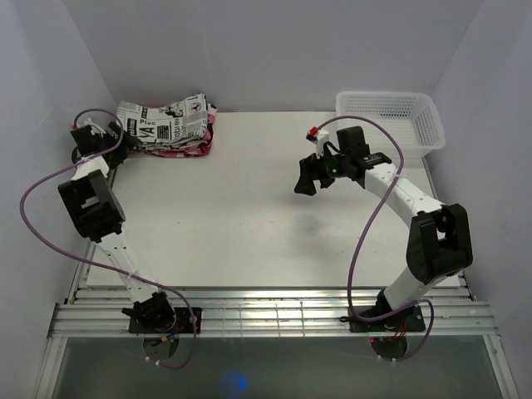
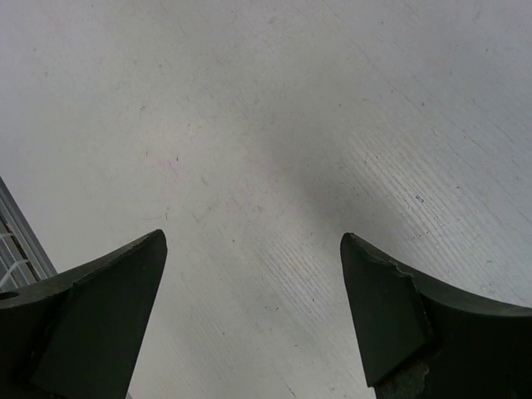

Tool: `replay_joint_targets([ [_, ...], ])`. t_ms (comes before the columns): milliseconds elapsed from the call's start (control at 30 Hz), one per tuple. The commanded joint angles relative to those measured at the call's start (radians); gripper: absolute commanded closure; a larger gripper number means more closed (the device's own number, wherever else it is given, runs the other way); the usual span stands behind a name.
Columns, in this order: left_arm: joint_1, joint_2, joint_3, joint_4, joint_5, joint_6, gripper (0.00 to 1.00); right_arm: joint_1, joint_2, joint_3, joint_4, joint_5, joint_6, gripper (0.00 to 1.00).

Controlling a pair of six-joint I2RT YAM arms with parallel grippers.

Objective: Fold and stack the trousers
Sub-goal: Neatly place the folded trousers to the corner

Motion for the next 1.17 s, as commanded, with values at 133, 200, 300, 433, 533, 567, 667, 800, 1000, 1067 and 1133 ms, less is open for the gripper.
replay_joint_targets([
  [133, 0.015, -0.248, 0.017, -0.415, -0.075, 0.317, 0.02, -0.011, -0.043, 0.006, -0.006, 0.0, -0.029, 0.1],
  [200, 0.015, -0.289, 0.001, -0.517, -0.075, 0.425, 0.02, -0.027, -0.057, -0.001, -0.012, 0.0, -0.038, 0.1],
  [300, 0.015, -0.367, -0.069, -0.634, -0.027, 0.589, 0.02, -0.059, -0.074, -0.012, -0.046, 0.003, -0.062, 0.1],
  [433, 0.017, -0.507, -0.216, -0.757, 0.116, 0.768, 0.02, -0.142, -0.092, -0.047, -0.116, -0.023, -0.082, 0.1],
  [533, 0.017, -0.642, -0.371, -0.789, 0.152, 0.872, 0.02, -0.204, -0.133, -0.119, -0.171, -0.017, -0.127, 0.1],
  [567, 0.017, -0.674, -0.408, -0.798, 0.16, 0.894, 0.02, -0.217, -0.146, -0.141, -0.184, 0.006, -0.139, 0.1],
  [667, -0.003, -0.78, -0.526, -0.811, 0.154, 0.955, 0.02, -0.261, -0.224, -0.237, -0.231, 0.043, -0.188, 0.1],
  [800, -0.014, -0.863, -0.602, -0.826, 0.157, 1.0, 0.02, -0.292, -0.314, -0.349, -0.245, 0.066, -0.211, 0.1],
  [1000, -0.02, -0.917, -0.617, -0.826, 0.163, 0.995, 0.02, -0.292, -0.414, -0.418, -0.25, 0.094, -0.208, 0.1],
  [1067, -0.022, -0.923, -0.611, -0.826, 0.169, 0.995, 0.02, -0.294, -0.445, -0.428, -0.25, 0.094, -0.207, 0.1],
  [1133, -0.022, -0.929, -0.603, -0.828, 0.186, 1.001, 0.02, -0.292, -0.463, -0.437, -0.25, 0.092, -0.204, 0.1],
])
